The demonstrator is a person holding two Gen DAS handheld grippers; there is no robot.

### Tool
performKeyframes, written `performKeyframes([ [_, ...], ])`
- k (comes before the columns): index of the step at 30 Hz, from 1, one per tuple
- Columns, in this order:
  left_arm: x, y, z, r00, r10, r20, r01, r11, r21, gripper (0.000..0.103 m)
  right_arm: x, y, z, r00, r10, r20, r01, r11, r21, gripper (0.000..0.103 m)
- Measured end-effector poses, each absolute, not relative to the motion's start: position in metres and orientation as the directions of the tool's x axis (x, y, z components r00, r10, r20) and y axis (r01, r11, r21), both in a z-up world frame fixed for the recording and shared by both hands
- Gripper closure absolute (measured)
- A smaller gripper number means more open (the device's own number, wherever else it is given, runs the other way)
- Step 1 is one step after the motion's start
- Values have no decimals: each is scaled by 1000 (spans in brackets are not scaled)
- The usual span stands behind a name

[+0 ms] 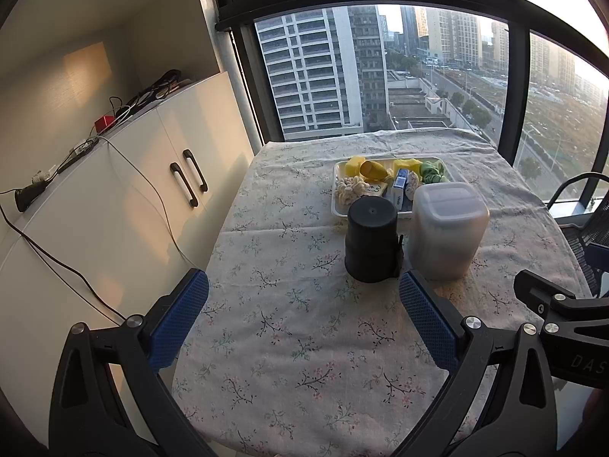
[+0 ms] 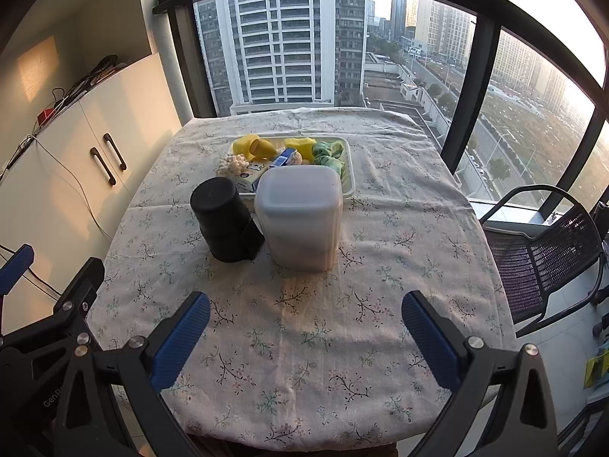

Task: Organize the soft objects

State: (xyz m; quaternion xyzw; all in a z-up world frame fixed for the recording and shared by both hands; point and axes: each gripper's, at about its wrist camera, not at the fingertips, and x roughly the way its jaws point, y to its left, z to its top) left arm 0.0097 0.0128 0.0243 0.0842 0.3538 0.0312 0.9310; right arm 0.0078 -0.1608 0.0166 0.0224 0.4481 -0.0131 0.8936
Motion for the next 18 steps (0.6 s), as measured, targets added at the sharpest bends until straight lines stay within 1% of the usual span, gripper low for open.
performKeyframes([
  [18, 9, 12, 24, 747, 121, -654, 0, 983, 182, 1, 8, -160, 16, 594, -1, -804, 41, 999, 29, 0],
])
